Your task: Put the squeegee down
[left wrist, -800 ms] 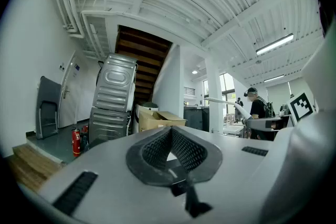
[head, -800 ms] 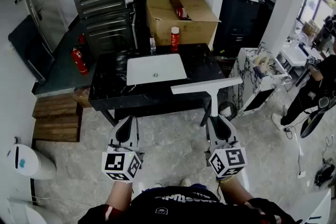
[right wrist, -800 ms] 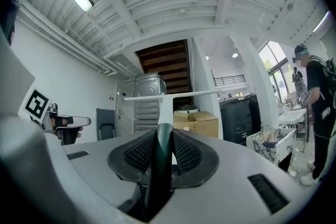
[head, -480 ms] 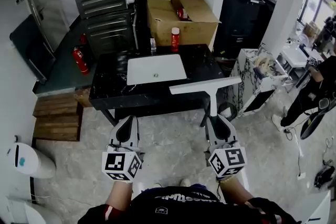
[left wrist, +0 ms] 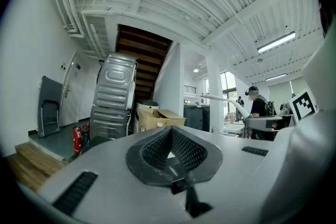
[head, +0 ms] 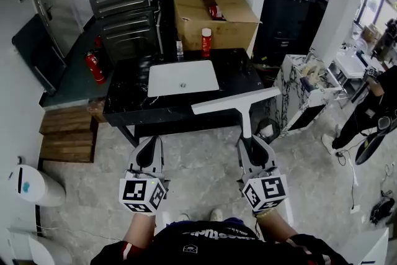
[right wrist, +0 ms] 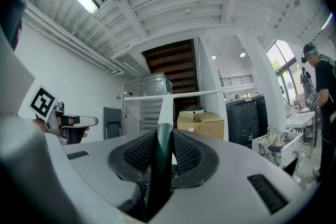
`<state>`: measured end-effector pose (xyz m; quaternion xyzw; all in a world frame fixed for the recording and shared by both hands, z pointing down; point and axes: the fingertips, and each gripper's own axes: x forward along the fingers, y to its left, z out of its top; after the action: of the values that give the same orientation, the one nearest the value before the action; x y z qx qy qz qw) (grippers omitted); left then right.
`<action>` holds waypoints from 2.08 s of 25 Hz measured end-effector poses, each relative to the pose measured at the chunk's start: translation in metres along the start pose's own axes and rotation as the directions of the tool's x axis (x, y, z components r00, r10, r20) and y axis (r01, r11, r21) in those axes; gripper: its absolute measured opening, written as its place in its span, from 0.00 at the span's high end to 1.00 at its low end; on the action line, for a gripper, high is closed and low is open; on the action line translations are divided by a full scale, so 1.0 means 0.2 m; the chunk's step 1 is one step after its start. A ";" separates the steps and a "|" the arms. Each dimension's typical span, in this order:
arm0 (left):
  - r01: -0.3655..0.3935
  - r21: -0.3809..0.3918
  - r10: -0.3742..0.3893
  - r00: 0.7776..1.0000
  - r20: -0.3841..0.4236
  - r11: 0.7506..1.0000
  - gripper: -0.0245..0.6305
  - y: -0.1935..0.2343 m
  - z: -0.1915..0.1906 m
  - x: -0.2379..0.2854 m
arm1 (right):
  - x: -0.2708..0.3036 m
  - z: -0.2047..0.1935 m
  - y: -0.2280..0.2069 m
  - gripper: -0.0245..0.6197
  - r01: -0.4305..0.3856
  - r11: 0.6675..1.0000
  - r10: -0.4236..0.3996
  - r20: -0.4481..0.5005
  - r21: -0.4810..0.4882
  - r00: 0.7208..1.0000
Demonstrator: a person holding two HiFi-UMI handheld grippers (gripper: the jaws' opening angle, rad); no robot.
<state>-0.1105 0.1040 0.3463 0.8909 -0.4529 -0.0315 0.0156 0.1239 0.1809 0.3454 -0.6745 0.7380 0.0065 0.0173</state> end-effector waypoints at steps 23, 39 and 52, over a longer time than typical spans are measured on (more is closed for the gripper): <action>-0.084 -0.001 0.084 0.996 -0.041 0.996 0.94 0.05 -0.18 0.52 | 0.49 -0.20 -0.31 0.77 -0.088 0.995 0.091 -0.059 0.048 0.994; -0.032 -0.046 0.033 0.999 0.011 0.998 0.94 1.01 -0.10 1.42 | 1.80 -0.13 -0.14 0.77 -0.082 0.996 0.085 -0.069 0.040 0.994; -0.038 -0.081 0.035 0.999 -0.039 0.996 0.94 1.15 -0.22 1.72 | 2.14 -0.28 -0.21 0.77 -0.108 0.992 0.119 -0.183 0.068 0.976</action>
<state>-0.0905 -0.3094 0.3891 0.8816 -0.4670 -0.0329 0.0611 0.1261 -0.2515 0.3879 -0.6282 0.7735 -0.0769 -0.0330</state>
